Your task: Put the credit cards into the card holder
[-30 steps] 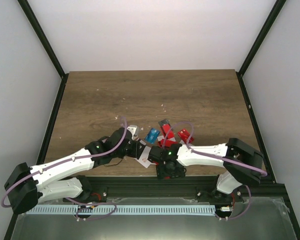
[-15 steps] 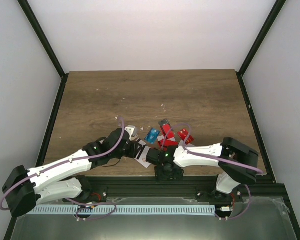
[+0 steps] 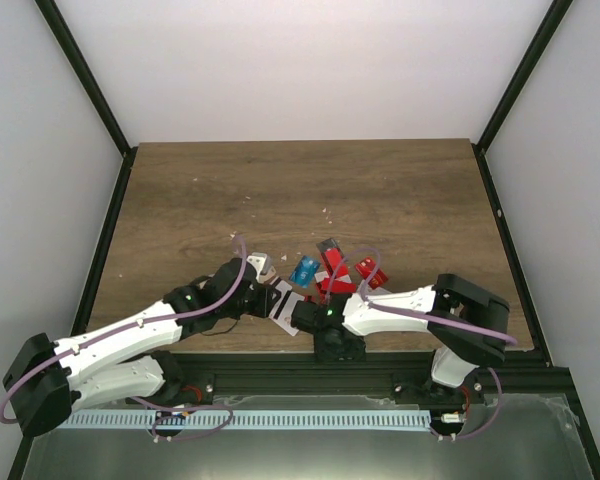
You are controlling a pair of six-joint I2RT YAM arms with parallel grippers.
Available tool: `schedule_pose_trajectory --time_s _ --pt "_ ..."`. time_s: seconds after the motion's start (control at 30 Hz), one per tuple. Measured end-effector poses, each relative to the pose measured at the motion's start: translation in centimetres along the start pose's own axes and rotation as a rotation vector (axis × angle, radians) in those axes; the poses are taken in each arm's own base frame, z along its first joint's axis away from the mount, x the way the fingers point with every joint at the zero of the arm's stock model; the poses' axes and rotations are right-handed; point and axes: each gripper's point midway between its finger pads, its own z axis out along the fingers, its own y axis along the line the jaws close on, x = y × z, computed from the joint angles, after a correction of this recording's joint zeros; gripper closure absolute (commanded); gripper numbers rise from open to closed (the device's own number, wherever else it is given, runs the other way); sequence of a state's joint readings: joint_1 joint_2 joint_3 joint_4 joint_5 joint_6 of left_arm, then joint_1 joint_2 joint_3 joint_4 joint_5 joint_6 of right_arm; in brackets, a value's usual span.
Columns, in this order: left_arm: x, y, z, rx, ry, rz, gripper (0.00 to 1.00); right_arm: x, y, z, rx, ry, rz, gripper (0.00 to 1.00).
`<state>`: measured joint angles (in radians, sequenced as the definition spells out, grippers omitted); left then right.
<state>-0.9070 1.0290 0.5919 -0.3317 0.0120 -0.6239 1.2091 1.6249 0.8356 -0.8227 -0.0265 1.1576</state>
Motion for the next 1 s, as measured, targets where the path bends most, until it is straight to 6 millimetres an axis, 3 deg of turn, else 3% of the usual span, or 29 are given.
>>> schedule_pose_trajectory --time_s 0.4,0.6,1.0 --pt "0.1 0.2 0.1 -0.003 0.004 -0.004 0.77 -0.1 -0.3 0.0 0.005 0.007 -0.009 0.54" --pt "0.0 0.4 0.1 -0.006 0.002 -0.009 0.77 -0.1 -0.3 -0.5 -0.005 0.001 -0.03 0.54" --pt "0.1 0.2 0.1 0.003 0.008 -0.023 0.77 -2.2 0.4 -4.7 -0.134 -0.097 -0.067 0.5"
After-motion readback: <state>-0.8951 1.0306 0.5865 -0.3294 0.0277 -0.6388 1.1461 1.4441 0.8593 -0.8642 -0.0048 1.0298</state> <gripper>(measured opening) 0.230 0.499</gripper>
